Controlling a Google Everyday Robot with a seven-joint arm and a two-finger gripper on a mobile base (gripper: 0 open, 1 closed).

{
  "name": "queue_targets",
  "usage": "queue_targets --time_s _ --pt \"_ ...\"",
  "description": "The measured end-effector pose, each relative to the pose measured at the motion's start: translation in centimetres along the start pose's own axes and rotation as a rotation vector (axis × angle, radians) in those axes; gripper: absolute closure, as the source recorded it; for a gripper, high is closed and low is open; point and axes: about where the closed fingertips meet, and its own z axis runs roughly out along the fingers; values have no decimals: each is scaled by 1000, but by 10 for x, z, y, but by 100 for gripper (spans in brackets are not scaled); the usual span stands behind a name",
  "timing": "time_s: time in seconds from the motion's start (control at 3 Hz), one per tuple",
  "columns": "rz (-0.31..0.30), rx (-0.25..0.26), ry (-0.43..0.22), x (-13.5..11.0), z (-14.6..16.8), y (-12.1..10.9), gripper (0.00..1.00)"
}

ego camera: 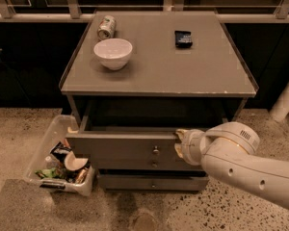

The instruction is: Open top drawer

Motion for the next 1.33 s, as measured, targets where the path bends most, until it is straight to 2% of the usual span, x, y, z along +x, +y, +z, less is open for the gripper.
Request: queue_targets --time_s 0.67,1.0,1.33 --pt "-13 7 -10 -4 -7 1 100" --pt "-13 7 -13 -1 -13 12 100" --pt "-13 6 -13 -1 -15 11 100"
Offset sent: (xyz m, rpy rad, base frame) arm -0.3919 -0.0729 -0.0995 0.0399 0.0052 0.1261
